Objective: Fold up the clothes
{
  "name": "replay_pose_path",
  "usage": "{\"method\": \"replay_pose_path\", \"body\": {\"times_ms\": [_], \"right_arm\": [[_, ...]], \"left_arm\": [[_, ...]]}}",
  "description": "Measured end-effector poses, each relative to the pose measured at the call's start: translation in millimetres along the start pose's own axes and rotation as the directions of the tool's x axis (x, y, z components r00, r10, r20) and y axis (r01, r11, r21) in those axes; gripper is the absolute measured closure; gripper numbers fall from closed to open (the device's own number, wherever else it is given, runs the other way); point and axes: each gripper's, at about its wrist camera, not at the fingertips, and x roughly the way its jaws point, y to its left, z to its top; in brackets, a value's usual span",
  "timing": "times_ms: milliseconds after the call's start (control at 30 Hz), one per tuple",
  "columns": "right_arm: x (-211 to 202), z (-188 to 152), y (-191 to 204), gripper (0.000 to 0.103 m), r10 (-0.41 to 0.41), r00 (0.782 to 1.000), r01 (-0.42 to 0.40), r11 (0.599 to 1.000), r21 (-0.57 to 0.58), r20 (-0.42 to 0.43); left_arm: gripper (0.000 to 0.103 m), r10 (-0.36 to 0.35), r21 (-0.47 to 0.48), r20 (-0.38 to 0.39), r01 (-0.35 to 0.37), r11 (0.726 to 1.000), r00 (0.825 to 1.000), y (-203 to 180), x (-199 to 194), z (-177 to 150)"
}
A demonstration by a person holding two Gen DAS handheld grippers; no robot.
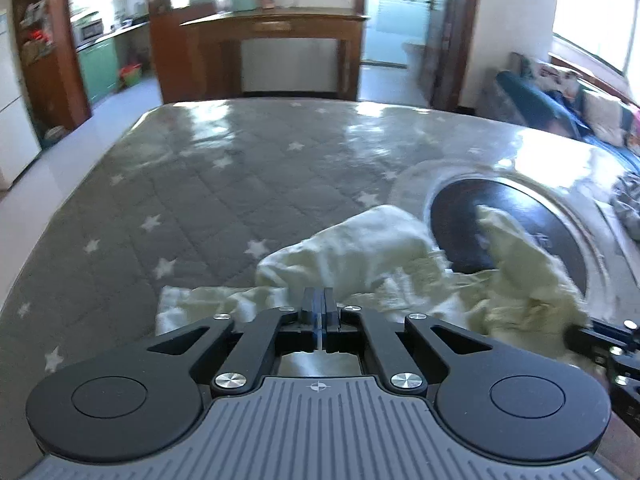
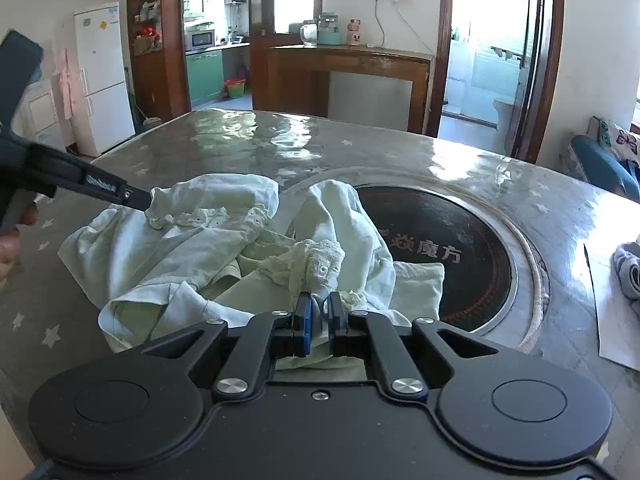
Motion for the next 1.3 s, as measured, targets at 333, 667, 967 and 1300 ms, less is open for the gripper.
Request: {"method": "replay_pose_path", "body": {"times_ms": [333, 667, 967, 1300], "right_arm": [[5, 3, -10, 0.094, 0.030, 1.000, -0.030, 0.999, 0.023, -0.008], [10, 3, -14, 0.094, 0.052, 0.999, -0.052, 0.998, 0.030, -0.008], [10, 2, -16, 0.091, 0.054, 0.998, -0.054, 0.998, 0.033, -0.010], [9, 4, -11, 0.091, 0.054, 0.999, -0.053, 0.998, 0.030, -0.003]], "left_arm": [[0.057, -0.035, 0.180, -0.046, 0.042, 0.983, 0.998, -61, 30, 8], [0.042, -0.054, 0.217, -0.068, 0.068, 0.974, 0.996, -76, 41, 10], [0.076, -0.029, 0.226, -0.108, 0.052, 0.973, 0.994, -77, 59, 6], [0.094, -0.030, 0.102, -0.009, 0.030, 0.994, 1.000, -40, 18, 6]]}}
